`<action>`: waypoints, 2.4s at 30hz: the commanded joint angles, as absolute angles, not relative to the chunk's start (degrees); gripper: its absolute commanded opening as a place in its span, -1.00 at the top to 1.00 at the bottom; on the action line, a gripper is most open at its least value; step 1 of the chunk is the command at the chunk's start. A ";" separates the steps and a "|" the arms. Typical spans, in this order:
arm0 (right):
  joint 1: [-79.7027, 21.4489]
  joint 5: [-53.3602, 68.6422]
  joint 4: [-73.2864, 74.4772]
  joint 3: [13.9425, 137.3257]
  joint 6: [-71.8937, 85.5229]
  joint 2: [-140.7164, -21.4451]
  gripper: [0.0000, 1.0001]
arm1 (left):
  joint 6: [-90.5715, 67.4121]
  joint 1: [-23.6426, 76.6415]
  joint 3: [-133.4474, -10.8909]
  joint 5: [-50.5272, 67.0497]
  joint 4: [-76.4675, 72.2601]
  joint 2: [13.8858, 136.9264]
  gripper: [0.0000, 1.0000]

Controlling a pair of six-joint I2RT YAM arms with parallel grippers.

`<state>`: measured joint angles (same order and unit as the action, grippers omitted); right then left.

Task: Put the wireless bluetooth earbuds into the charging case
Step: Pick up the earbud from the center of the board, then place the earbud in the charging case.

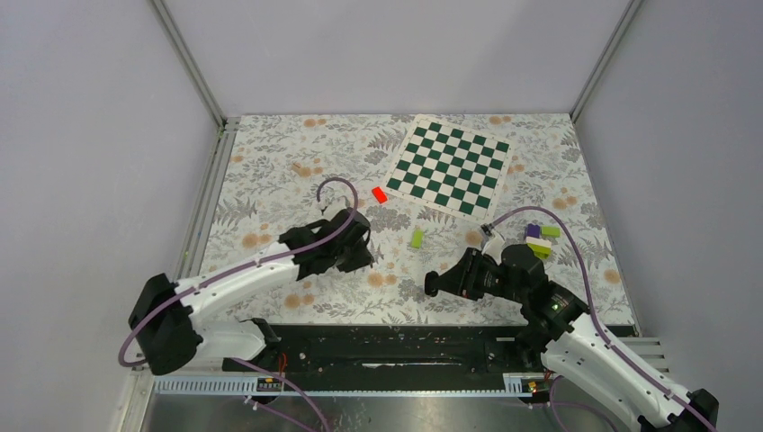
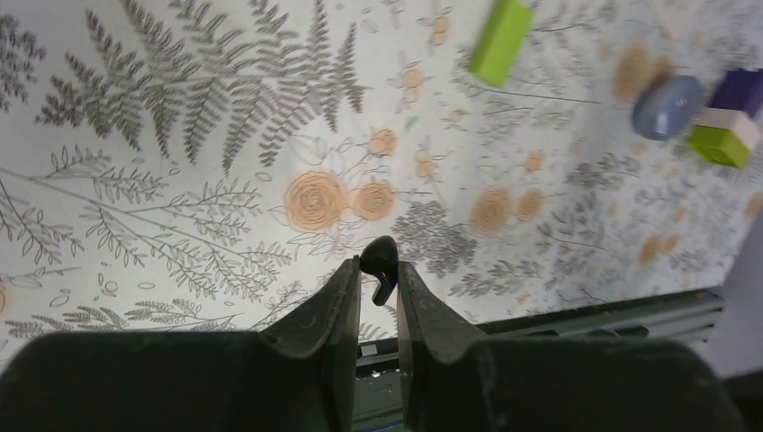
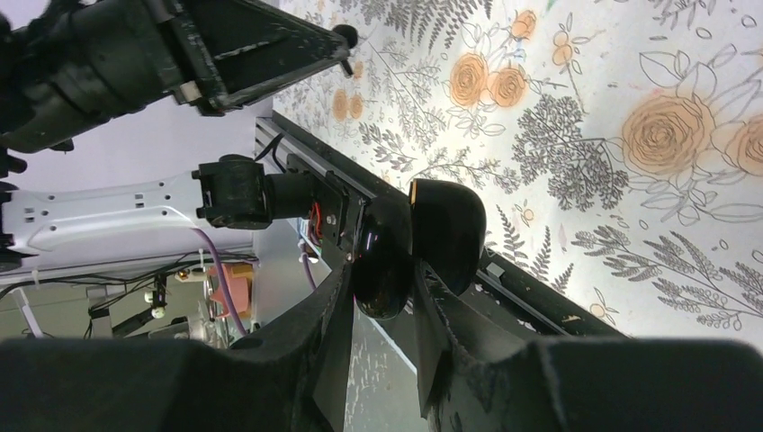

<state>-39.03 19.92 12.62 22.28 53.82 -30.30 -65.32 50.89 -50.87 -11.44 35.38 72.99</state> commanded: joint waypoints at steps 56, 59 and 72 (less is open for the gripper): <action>-38.85 7.29 -43.19 10.99 67.69 -46.07 1.00 | -83.02 57.68 -68.12 -13.49 41.70 74.15 1.00; -38.80 7.14 -51.01 8.90 67.73 -47.65 1.00 | -83.94 57.67 -70.21 -13.38 43.94 75.21 1.00; -38.79 10.61 -41.20 14.35 74.27 -46.78 1.00 | -71.08 57.96 -70.95 -22.13 40.11 72.13 1.00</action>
<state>-39.03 9.69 -41.58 11.73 72.49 -48.82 -77.14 57.54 -70.39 -16.88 43.66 75.70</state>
